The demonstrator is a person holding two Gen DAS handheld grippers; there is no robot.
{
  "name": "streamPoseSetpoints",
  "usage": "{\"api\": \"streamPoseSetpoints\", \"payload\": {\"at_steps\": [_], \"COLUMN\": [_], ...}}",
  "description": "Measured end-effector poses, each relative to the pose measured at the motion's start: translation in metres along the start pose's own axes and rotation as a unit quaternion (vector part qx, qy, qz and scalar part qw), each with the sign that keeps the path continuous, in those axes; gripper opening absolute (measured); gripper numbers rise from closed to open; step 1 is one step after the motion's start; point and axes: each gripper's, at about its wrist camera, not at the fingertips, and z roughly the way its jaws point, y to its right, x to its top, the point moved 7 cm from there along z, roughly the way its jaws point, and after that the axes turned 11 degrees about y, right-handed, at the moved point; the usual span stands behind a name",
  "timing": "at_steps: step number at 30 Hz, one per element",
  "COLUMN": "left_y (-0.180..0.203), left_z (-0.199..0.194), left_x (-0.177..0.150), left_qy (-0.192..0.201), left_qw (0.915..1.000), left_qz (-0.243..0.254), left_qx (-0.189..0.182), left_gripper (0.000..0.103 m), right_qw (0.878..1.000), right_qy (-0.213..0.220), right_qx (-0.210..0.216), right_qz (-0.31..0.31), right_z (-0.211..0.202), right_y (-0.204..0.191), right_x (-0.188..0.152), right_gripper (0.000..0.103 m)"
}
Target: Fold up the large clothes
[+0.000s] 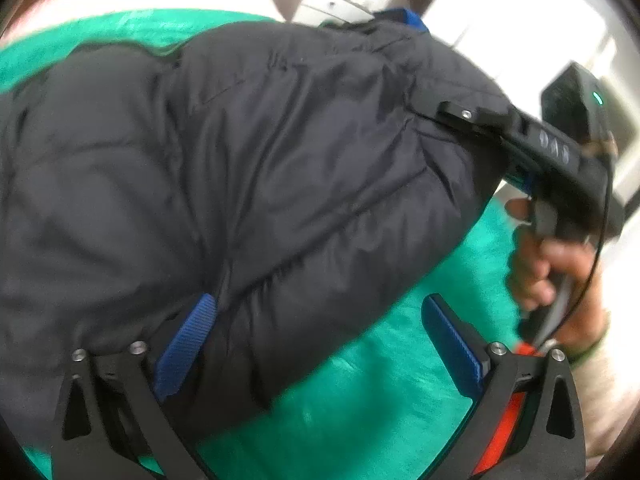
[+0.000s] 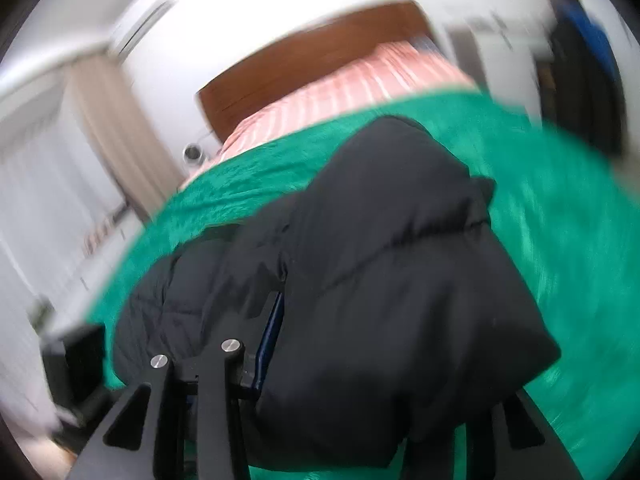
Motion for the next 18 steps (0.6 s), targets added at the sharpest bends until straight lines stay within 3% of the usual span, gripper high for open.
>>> {"api": "streamPoseSetpoints", "payload": {"at_steps": [2,4,7,8,11,13,15,18], "left_y": [-0.011,-0.034,-0.081,-0.095,-0.141,-0.171,-0.192,-0.189], "left_z": [-0.035,-0.085,-0.157,-0.180,-0.236,-0.268,-0.292,-0.295], "left_x": [0.004,0.009,0.017,0.019,0.027,0.033,0.042,0.063], "left_qy": [0.022,0.056,0.102,0.117,0.153,0.174,0.200,0.218], "left_qw": [0.9991,0.9973,0.9922,0.9896,0.9796,0.9719,0.9643,0.9593], "left_qz": [-0.030,-0.047,-0.060,-0.064,-0.079,-0.107,-0.145,-0.169], "left_qx": [-0.018,-0.012,0.038,0.054,0.103,0.117,0.096,0.059], "left_gripper": [0.102,0.102,0.102,0.102,0.102,0.102,0.102,0.102], "right_qw": [0.996,0.984,0.951,0.932,0.895,0.878,0.866,0.847], "right_qy": [0.019,0.033,0.044,0.046,0.035,0.019,0.003,0.024], "right_qx": [-0.003,-0.003,0.009,0.018,0.043,0.065,0.086,0.084], "right_qz": [-0.089,-0.173,-0.306,-0.359,-0.443,-0.475,-0.492,-0.524], "right_z": [-0.008,-0.009,0.001,0.008,0.029,0.051,0.068,0.075], "right_y": [-0.044,-0.088,-0.165,-0.200,-0.260,-0.290,-0.312,-0.332], "right_x": [0.019,0.028,0.026,0.016,-0.023,-0.056,-0.091,-0.123], "right_gripper": [0.042,0.042,0.042,0.042,0.042,0.043,0.043,0.044]}}
